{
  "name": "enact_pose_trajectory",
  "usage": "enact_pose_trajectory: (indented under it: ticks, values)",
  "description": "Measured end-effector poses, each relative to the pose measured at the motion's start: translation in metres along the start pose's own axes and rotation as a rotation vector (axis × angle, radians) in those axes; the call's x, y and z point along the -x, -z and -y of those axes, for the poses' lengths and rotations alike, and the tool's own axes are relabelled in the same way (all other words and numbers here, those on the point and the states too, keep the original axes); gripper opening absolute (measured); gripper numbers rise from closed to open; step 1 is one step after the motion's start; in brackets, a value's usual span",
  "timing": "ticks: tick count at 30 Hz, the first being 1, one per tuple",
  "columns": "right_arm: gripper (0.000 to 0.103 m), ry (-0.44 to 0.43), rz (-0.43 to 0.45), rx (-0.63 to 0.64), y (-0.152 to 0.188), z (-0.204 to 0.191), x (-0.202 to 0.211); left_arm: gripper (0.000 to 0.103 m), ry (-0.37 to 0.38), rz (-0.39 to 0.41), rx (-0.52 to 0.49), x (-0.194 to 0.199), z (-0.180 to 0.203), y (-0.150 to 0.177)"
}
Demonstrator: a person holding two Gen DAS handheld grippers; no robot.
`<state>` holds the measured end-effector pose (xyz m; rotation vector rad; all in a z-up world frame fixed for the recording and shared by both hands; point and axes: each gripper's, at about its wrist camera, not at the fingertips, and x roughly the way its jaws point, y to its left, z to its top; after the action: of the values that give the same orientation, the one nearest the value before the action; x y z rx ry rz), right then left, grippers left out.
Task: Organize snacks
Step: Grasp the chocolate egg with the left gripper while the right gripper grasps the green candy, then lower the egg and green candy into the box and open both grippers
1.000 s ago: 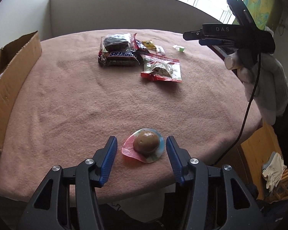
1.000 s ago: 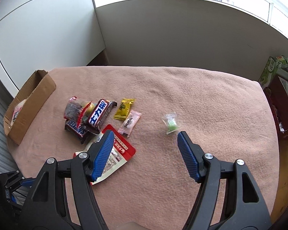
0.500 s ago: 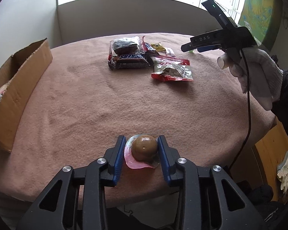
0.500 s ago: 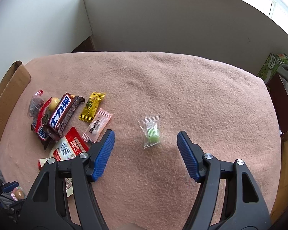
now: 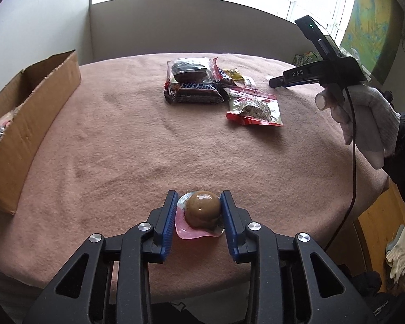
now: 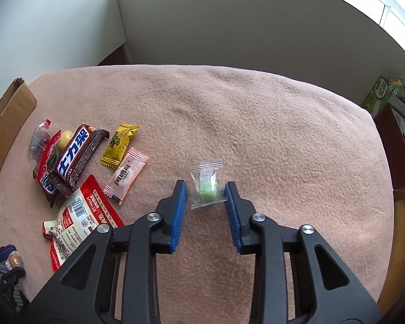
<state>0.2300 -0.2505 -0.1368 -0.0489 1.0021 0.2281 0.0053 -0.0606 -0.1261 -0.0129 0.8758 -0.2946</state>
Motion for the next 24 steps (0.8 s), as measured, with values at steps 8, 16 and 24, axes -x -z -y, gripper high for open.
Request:
enact_pose_trajectory:
  ticks: [8, 16, 24]
  values:
    - [0.025, 0.000, 0.007, -0.003, 0.004, -0.010, 0.008, 0.029, 0.018, 0.011, 0.052, -0.003, -0.010, -0.005]
    - [0.025, -0.039, 0.054, -0.008, 0.010, -0.021, 0.031, 0.029, 0.022, 0.017, 0.104, 0.000, -0.023, -0.007]
    - [0.025, -0.102, 0.120, 0.052, 0.002, -0.059, 0.067, 0.028, 0.008, 0.054, 0.146, 0.014, -0.038, -0.015]
